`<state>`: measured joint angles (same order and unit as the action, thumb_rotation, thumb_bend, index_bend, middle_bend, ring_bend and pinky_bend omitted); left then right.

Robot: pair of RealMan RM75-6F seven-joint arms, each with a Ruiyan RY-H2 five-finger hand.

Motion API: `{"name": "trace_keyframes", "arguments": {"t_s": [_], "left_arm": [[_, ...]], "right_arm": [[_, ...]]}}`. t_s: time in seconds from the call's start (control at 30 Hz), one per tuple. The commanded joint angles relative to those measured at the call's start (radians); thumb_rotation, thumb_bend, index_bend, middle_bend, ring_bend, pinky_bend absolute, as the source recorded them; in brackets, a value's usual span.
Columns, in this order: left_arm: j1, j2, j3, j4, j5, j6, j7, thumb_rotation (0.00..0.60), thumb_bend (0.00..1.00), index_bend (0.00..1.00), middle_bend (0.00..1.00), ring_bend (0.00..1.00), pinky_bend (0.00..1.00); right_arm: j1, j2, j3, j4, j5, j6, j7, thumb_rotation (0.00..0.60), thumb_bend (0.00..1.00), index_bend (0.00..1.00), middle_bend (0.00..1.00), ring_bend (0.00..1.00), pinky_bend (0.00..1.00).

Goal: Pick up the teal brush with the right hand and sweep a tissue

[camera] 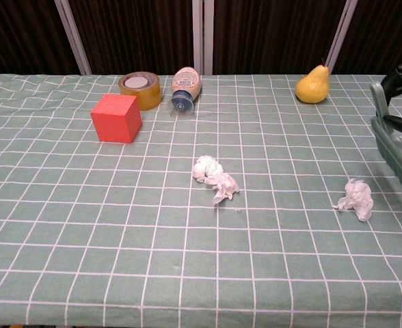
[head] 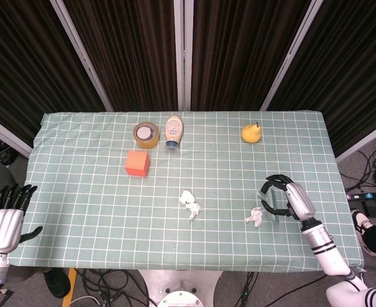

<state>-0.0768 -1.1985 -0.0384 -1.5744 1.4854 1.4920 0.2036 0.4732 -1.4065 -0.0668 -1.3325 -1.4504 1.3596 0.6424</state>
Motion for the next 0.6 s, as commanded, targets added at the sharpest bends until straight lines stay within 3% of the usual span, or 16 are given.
{"name": "trace_keyframes", "arguments": {"t_s": [0.03,0.27,0.6], "left_arm": [[0.0,0.002,0.0,-0.001,0.001,0.001,-0.002,0.6,0.04,0.1,0.1,0.04,0.05],[0.004,0.002,-0.001,0.003,0.005,0.013,-0.008,0.6,0.04,0.1,0.1,0.04,0.05],[0.018,0.001,0.005,0.01,0.01,0.034,-0.026,0.6,0.04,0.1,0.1,0.04,0.05]], "right_arm": [[-0.023,-0.045,0.004,0.011,0.014,-0.019,-0.004,0.6,0.57,0.64,0.55,0.24,0.18],[-0.014,-0.146,0.052,0.049,0.003,-0.056,-0.051,0.6,0.57,0.63,0.55,0.23,0.17],[0.1,-0.281,0.161,0.11,0.01,-0.201,-0.07,0.6,0.57,0.6,0.54,0.22,0.16]]}}
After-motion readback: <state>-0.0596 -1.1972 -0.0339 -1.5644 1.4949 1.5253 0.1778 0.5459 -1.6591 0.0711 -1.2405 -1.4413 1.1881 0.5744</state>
